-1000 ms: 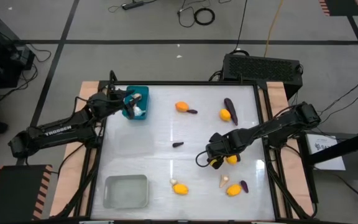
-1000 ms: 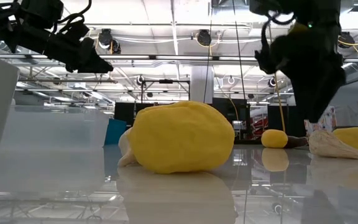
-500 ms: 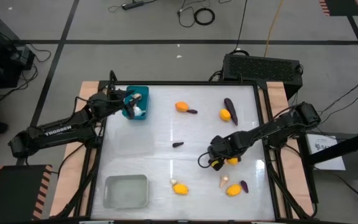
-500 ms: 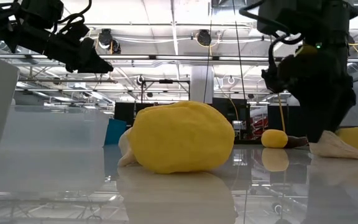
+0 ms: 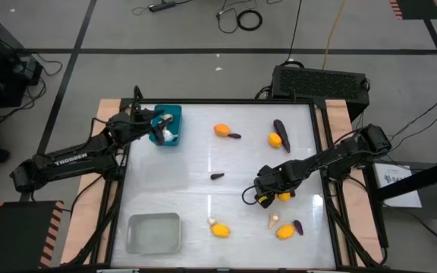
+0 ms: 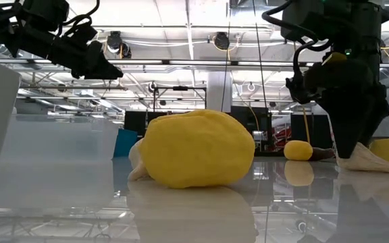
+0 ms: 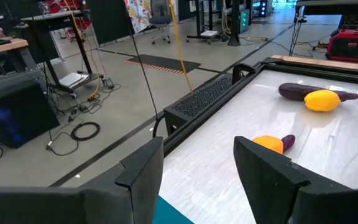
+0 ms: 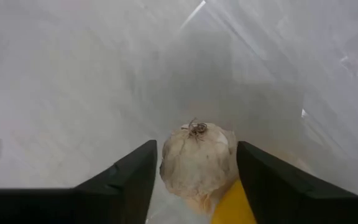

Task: Sort produce into baskets
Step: Put the garlic into the blue bin

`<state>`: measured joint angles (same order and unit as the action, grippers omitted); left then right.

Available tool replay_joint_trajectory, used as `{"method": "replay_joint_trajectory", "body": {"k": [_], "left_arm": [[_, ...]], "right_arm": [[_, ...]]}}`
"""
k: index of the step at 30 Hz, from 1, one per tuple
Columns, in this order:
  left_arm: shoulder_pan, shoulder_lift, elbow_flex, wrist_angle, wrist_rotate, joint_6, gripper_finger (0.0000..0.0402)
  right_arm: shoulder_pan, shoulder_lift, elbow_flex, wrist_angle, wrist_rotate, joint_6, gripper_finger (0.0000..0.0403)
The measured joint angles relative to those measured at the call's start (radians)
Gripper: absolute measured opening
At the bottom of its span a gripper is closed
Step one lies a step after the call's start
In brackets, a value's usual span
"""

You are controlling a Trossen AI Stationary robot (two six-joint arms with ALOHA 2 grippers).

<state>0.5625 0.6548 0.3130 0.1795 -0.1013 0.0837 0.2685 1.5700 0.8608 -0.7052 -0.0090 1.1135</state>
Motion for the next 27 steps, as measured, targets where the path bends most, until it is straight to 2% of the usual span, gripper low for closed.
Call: {"method": "replay_joint_trajectory", "body": {"k": [6,10,16,22,27], "left_arm": [[0.000,0.000,0.000,0.000,0.000,0.000,0.0203],[0.000,0.000,0.000,0.002,0.000,0.000,0.0203],[0.000,0.000,0.000,0.011,0.000,0.000,0.0203],[0.000,0.000,0.000,0.023,0.000,0.000,0.0203],[0.000,0.000,0.000,0.023,0.000,0.000,0.0203]], "right_arm": [[-0.019,0.000,0.000,0.024,0.000,-0.009,0.0140],[-0.050,0.000,0.006,0.126,-0.001,-0.070,0.0117],[-0.140,0.000,0.055,0.324,0.020,-0.254,0.0120],[-0.257,0.006,0.071,0.637,0.090,-0.519,0.0122],[-0.356,0.080,0.078,0.828,0.083,-0.610,0.0122]]}}
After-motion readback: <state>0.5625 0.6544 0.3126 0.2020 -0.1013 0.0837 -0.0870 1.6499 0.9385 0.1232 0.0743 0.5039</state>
